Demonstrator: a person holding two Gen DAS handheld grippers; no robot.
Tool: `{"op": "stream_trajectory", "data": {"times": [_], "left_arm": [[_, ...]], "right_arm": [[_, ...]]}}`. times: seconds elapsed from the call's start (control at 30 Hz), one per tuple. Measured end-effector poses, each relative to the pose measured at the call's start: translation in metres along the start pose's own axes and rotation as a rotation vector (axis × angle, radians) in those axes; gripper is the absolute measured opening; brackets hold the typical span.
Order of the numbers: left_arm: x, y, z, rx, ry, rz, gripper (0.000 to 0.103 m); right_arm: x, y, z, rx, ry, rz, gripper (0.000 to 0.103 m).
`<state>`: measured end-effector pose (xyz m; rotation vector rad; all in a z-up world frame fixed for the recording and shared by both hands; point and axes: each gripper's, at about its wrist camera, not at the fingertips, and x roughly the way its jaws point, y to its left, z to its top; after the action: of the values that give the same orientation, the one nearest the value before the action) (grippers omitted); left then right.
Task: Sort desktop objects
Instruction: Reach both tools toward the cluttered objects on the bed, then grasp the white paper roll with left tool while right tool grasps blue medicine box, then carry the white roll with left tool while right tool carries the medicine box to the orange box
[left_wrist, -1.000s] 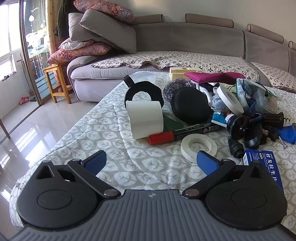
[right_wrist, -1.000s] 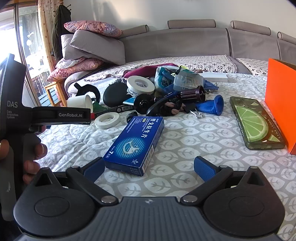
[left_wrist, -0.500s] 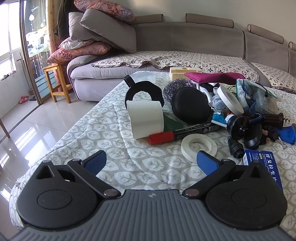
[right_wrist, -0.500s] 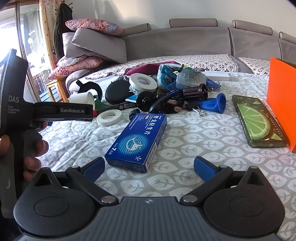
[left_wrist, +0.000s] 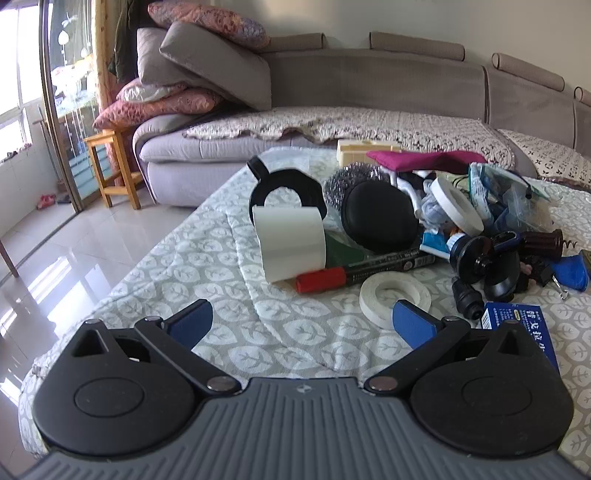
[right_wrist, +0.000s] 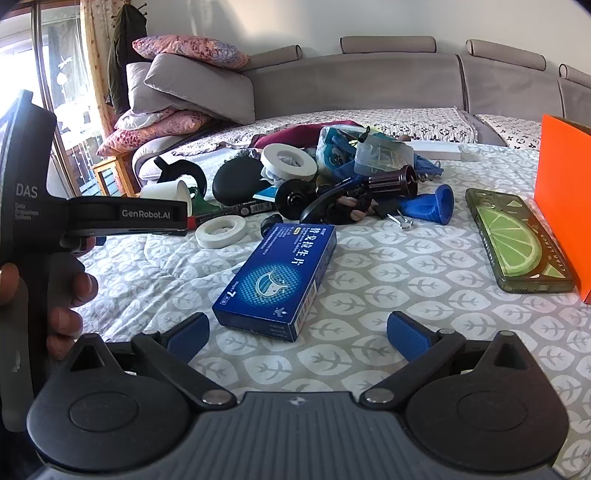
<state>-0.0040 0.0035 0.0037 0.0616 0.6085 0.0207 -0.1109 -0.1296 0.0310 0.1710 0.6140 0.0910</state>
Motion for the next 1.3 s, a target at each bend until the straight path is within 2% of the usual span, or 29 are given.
{"op": "stream_trajectory", "data": {"times": [0.2,0.37,0.43,0.53,0.7,0.8,0.9,0.93,1.0,1.03,1.07,1.1,1.3], "left_arm": [[-0.009,0.0,0.012,0.028,-0.114,-0.027,0.103],[0.01,0.009,0.018,-0.004,-0.092,-0.038,0.103],[0.017,0.011,0.02,-0.009,-0.093,-0.032,0.098],[0.028,0.01,0.022,-0.002,-0.095,-0.034,0.098],[0.034,0.008,0.021,-0.023,-0.06,-0.037,0.086],[0.034,0.007,0.023,-0.026,-0.049,-0.041,0.076],[0.038,0.01,0.023,-0.045,-0.005,-0.034,0.055],[0.041,0.011,0.023,-0.052,0.016,-0.032,0.043],[0.043,0.014,0.023,-0.063,0.045,-0.039,0.043],[0.043,0.014,0.023,-0.069,0.048,-0.04,0.043],[0.042,0.014,0.023,-0.07,0.047,-0.04,0.043],[0.04,0.015,0.023,-0.074,0.045,-0.039,0.043],[0.023,0.017,0.025,-0.097,-0.009,-0.038,0.042]], "right_arm": [[0.005,-0.001,0.018,-0.014,-0.041,-0.019,0.103],[0.021,0.004,0.026,-0.03,-0.05,-0.012,0.103],[0.027,0.008,0.027,-0.035,-0.042,-0.008,0.103],[0.036,0.011,0.026,-0.033,-0.024,-0.009,0.103],[0.05,0.016,0.026,-0.04,0.029,-0.034,0.103],[0.053,0.02,0.031,-0.04,0.03,-0.038,0.103],[0.058,0.028,0.036,-0.067,0.041,-0.051,0.103],[0.062,0.032,0.035,-0.086,0.065,-0.065,0.103],[0.066,0.034,0.032,-0.102,0.09,-0.08,0.094],[0.063,0.035,0.031,-0.112,0.074,-0.089,0.087],[0.06,0.034,0.031,-0.111,0.06,-0.094,0.068],[0.058,0.033,0.032,-0.109,0.053,-0.095,0.055],[0.052,0.025,0.034,-0.103,0.041,-0.071,0.055]]}}
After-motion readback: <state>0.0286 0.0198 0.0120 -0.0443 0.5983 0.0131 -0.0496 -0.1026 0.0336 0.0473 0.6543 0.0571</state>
